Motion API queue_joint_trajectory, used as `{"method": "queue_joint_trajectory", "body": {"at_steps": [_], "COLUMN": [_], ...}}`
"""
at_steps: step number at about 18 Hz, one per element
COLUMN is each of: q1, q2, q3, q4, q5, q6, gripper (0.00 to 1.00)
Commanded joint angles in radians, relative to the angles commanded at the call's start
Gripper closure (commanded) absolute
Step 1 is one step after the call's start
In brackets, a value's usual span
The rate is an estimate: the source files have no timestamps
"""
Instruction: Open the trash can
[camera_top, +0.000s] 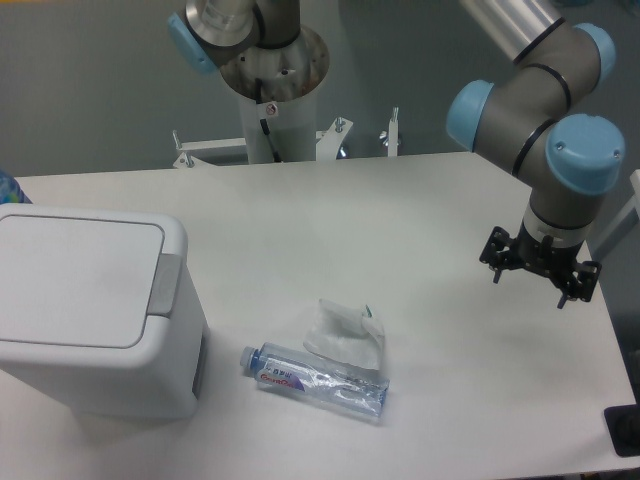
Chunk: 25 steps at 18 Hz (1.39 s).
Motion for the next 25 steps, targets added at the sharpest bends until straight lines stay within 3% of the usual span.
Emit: {"method": "queue_joint_trajectory", "body": {"at_steps": [6,10,13,18,25], "q1": [0.003,-0.008,-0.032,-0.135,-0.233], "q2": [0.006,0.015,0.044,0.060,0.147], "q3": [0.005,0.012,0.020,0.087,0.092], "q4": [-0.006,-0.014,-0.064,-0.144,-0.150], "q5": [-0.009,-0.040,-0.049,-0.067,-0.201], "q6": [-0.035,-0.158,-0.224,-0.504,-0.722], "gripper": [0.00,0.00,0.00,0.00,0.00]}}
